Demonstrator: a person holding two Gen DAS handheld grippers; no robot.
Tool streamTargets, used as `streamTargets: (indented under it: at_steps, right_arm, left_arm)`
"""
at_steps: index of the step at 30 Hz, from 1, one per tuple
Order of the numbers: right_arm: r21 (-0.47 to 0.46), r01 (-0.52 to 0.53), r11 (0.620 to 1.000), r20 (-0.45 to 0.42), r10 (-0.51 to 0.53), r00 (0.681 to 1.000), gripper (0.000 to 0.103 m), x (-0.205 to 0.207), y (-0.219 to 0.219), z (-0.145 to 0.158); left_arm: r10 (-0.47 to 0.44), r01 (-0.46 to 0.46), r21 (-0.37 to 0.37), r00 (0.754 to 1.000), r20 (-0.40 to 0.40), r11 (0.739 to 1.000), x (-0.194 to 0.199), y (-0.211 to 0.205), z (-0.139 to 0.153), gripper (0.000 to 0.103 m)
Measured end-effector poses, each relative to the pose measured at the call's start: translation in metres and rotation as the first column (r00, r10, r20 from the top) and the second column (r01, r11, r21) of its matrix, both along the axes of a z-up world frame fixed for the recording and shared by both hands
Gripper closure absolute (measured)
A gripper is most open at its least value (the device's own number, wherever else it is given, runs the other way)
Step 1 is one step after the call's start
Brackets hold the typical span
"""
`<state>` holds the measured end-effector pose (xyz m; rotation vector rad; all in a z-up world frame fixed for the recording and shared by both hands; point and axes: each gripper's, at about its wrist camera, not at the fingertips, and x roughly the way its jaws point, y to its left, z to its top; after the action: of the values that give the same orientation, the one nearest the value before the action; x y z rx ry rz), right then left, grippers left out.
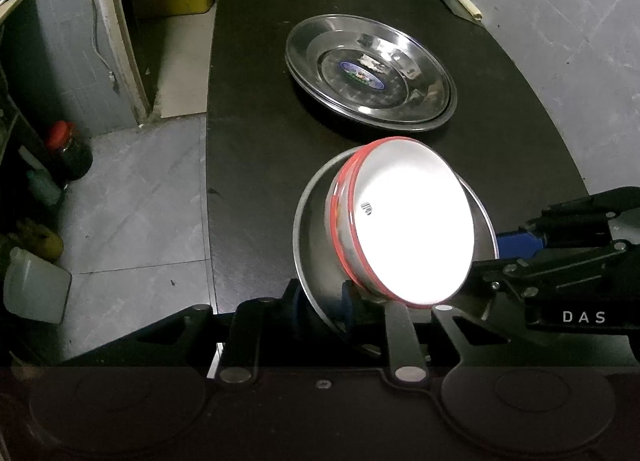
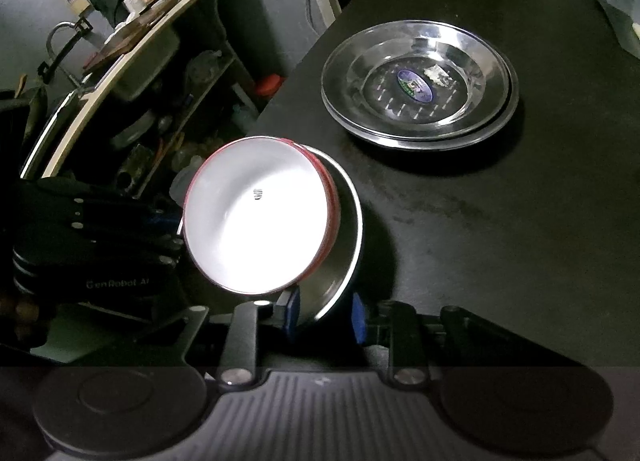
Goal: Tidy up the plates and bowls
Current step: 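Lift the steel bowl with nested white bowls toward the steel plate stack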
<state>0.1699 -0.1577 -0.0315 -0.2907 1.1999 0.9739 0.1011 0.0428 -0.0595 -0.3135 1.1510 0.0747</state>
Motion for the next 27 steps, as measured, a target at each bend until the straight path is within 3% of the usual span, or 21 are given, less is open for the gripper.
streamTargets:
  at_steps: [27]
  right_arm:
    - [0.057, 0.034, 0.998, -0.012, -0.034, 0.999, 0.074, 0.002, -0.018, 0.008]
  left_arm:
    - [0.005, -0.004, -0.018, 1.000, 0.015, 1.000, -0.001, -0.005, 0.009, 0.082]
